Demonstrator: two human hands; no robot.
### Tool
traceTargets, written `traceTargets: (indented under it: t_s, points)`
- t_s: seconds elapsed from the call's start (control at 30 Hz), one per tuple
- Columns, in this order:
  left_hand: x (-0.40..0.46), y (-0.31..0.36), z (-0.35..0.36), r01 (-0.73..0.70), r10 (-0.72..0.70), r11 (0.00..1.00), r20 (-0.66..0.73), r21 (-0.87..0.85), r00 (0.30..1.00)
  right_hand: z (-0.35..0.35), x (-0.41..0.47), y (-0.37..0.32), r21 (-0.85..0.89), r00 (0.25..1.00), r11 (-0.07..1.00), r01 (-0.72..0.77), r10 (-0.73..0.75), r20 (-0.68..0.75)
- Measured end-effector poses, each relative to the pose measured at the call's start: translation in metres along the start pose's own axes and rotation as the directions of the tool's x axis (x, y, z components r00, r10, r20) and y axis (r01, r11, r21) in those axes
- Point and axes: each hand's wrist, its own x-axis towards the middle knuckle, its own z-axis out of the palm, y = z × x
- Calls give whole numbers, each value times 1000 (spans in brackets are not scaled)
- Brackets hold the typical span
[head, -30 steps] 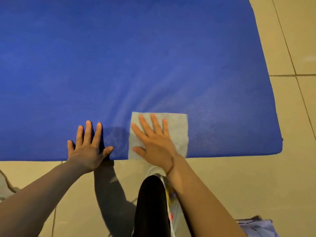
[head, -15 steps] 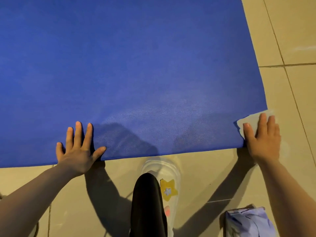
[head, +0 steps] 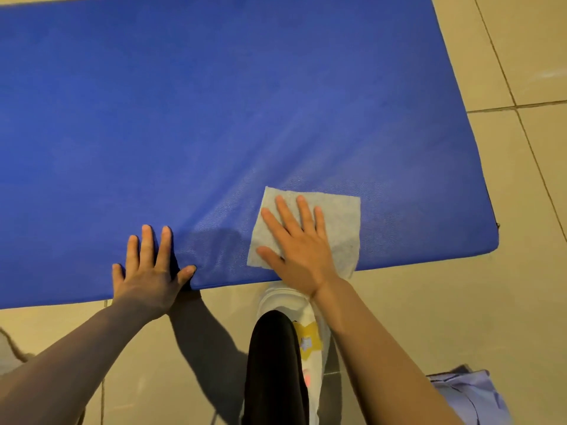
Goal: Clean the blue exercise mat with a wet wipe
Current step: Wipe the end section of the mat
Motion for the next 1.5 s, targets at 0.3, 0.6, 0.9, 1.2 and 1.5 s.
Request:
traceTargets:
  t_s: [0.3, 0.6, 0.9, 1.2, 1.5]
  points:
    - [1, 4, -2, 19, -19, 1000, 33, 1, 999, -49, -58, 175, 63, 669, 672, -738, 741, -67]
    - [0, 7, -2, 40, -39, 999, 58, -24, 998, -30, -48, 106, 160, 607, 610, -776, 792, -74]
    - [-3, 8, -7, 47, -46, 999, 50, -16, 998, -5, 11, -46, 23, 995, 995, 96, -96, 25]
    - [-3, 5, -4, 37, -35, 998, 49, -41, 998, -22, 52, 48, 77, 931, 929, -361, 365, -33]
    - [-3, 10, -9, 31, -27, 999, 102, -37, 994, -12, 81, -28, -46, 993, 993, -111, 113, 44]
